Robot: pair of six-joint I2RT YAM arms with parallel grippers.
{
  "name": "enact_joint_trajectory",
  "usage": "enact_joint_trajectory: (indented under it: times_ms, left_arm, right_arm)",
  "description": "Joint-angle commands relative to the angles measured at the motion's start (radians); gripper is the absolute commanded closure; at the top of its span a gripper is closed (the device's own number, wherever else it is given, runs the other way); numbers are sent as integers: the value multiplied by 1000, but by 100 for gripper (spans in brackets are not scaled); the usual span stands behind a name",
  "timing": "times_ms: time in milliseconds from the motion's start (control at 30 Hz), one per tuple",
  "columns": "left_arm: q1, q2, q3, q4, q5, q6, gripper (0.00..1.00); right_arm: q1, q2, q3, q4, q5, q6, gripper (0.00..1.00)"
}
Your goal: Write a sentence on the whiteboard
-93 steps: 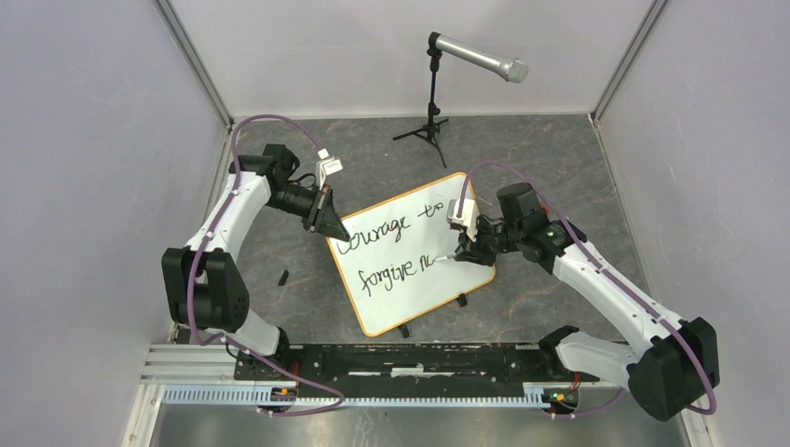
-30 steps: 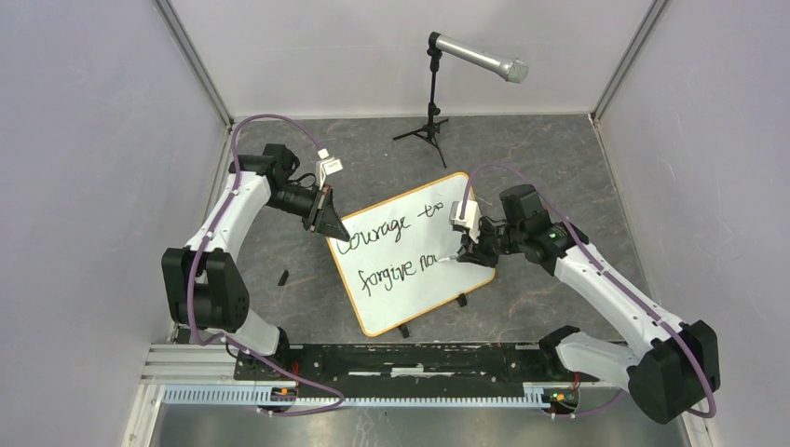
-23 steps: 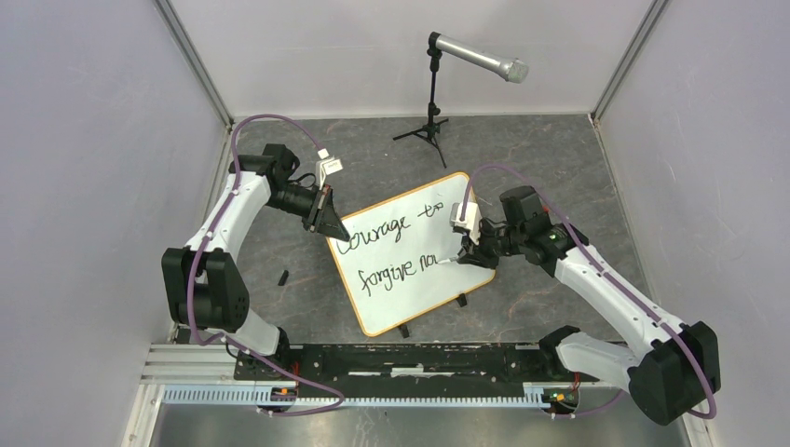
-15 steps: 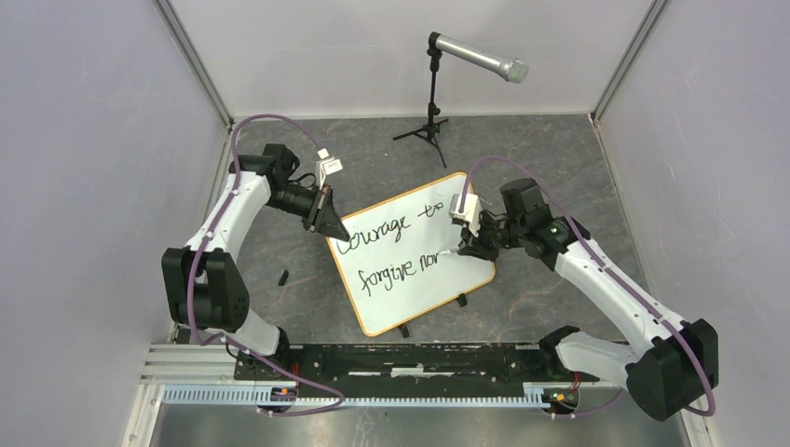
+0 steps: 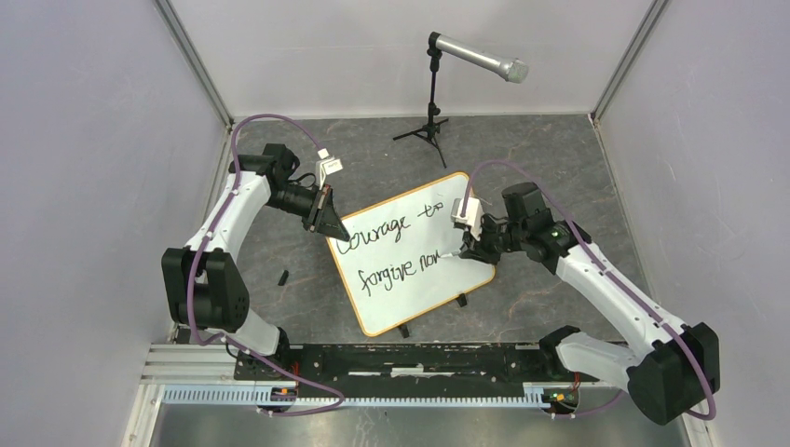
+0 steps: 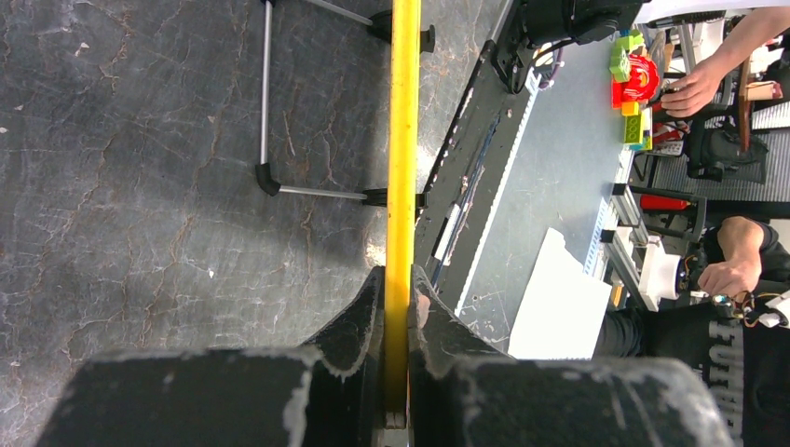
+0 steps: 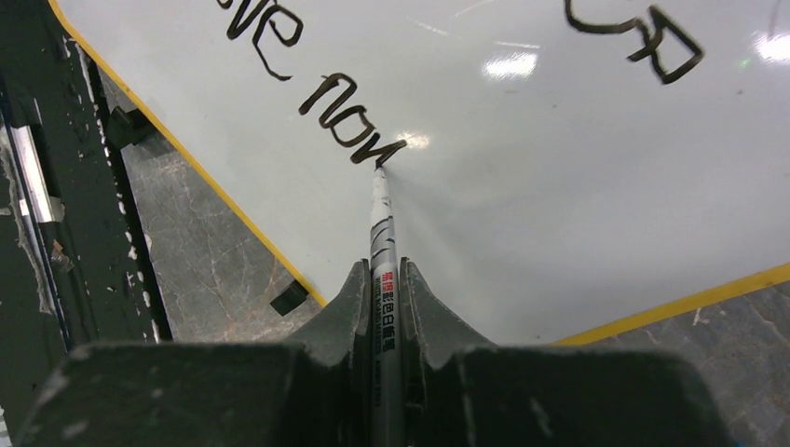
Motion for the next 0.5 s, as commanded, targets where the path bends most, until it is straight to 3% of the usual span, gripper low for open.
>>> enact_joint_trajectory:
  times_ms: [0, 467]
  left_arm:
    - [7, -6, 39, 10, -78, 2, 98]
    - [7, 2, 39, 10, -78, 6, 98]
  right_arm:
    - [-5, -21, -54, 11, 37, -26, 100]
    - [-27, 31, 76, 6, 65, -43, 100]
